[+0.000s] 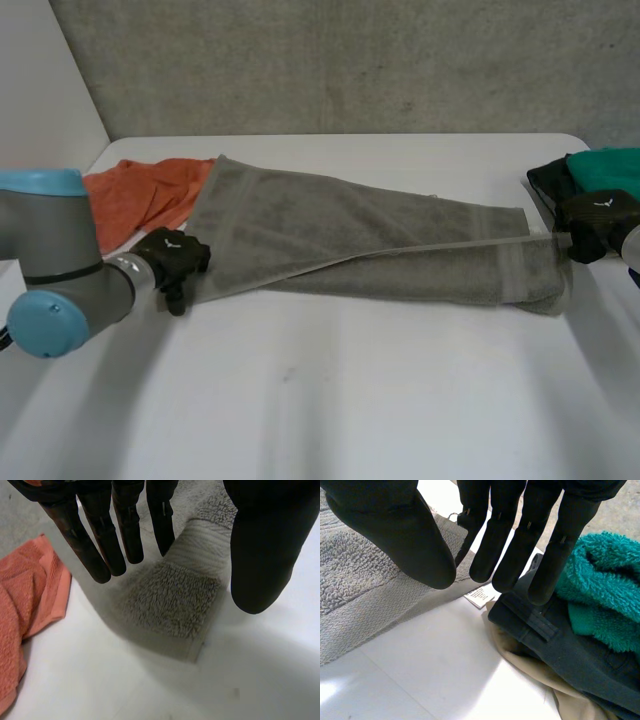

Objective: Fold the laundry.

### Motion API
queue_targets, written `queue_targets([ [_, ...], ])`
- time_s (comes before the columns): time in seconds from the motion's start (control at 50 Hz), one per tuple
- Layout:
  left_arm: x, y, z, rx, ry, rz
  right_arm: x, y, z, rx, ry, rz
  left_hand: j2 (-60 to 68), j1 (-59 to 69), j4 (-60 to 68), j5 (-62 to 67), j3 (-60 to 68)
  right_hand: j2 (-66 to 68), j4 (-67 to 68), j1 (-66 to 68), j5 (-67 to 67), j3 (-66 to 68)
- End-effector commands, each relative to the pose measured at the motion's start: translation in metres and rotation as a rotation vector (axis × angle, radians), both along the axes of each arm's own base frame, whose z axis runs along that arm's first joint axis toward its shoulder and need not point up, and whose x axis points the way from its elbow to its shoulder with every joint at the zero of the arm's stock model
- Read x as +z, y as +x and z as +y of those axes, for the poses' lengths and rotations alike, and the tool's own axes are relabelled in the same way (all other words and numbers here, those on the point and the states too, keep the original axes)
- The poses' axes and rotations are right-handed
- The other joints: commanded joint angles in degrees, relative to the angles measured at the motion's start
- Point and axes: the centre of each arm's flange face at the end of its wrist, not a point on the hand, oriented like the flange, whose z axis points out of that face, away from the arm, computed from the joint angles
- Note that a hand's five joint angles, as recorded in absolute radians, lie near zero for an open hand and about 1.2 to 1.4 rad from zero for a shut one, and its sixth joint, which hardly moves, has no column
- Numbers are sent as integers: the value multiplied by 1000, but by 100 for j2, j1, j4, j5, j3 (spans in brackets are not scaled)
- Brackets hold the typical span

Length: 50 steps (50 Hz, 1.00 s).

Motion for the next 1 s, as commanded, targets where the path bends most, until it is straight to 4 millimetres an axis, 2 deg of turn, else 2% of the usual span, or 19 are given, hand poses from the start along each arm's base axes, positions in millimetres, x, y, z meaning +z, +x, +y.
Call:
queue_targets([
  [0.02,-14,-9,-4,4,-48,-32,-1,2,2,8,4,2,621,629,596,596,622,1262,1149,1548,1177,1197],
  [0.08,-20,-9,-11,23,-75,-74,-1,2,3,13,5,6,838,846,813,813,839,1262,1149,1548,1177,1197],
  [0.12,-23,-10,-12,23,-83,-92,-1,2,3,13,4,9,1676,1683,1651,1650,1677,1262,1149,1548,1177,1197],
  [0.14,-23,-11,-13,22,-88,-101,-1,2,4,15,5,9,2431,2438,2405,2405,2432,1262,1149,1548,1177,1197],
  [0.16,-23,-12,-13,15,-97,-110,0,2,5,16,6,12,4653,4660,4628,4628,4654,1262,1149,1548,1177,1197],
  [0.18,-22,-12,-13,11,-101,-112,-1,2,6,18,9,12,4973,4980,4948,4948,4974,1262,1149,1548,1177,1197],
  [0.22,-17,-12,-14,12,-111,-112,0,2,8,19,12,14,4976,4984,4951,4951,4977,1262,1149,1548,1177,1197],
  [0.3,9,-10,-3,24,-116,-102,8,0,17,29,17,29,4976,4984,4951,4951,4977,1262,1149,1548,1177,1197],
  [0.38,31,6,27,43,-39,-121,24,-14,35,61,33,114,4976,4984,4951,4951,4977,1262,1149,1548,1177,1197],
  [0.48,36,33,49,77,84,-167,23,-24,70,179,140,267,4976,4984,4951,4951,4977,1262,1149,1548,1177,1197],
  [0.52,35,44,61,69,164,-198,15,-27,93,263,260,341,4976,4984,4951,4951,4977,1262,1149,1548,1177,1197],
  [0.6,26,56,75,9,297,-247,6,-40,120,397,430,462,4976,4984,4951,4951,4977,1262,1149,1548,1177,1197],
  [0.66,23,59,80,-40,366,-268,4,-46,118,408,413,512,4976,4984,4951,4951,4977,1262,1149,1548,1177,1197],
  [0.72,27,55,75,-58,354,-256,3,-43,108,371,374,488,4976,4984,4951,4951,4977,1262,1149,1548,1177,1197],
  [0.84,45,37,46,-1,238,-137,8,-18,89,334,245,385,4976,4984,4951,4951,4977,1262,1149,1548,1177,1197],
  [0.94,50,29,25,55,201,-81,18,3,75,301,147,276,4976,4984,4951,4951,4977,1262,1149,1548,1177,1197],
  [0.96,50,28,23,60,202,-80,21,6,74,292,139,258,4976,4984,4951,4951,4977,910,797,1196,825,845],
  [0.98,51,28,23,61,204,-80,22,7,74,281,139,237,4976,4984,4951,4951,4977,-675,-789,-389,-760,-740],
  [1.0,51,27,22,62,207,-78,23,8,74,273,142,217,4976,4984,4951,4951,4977,-1490,-1604,-1205,-1576,-1555],
])
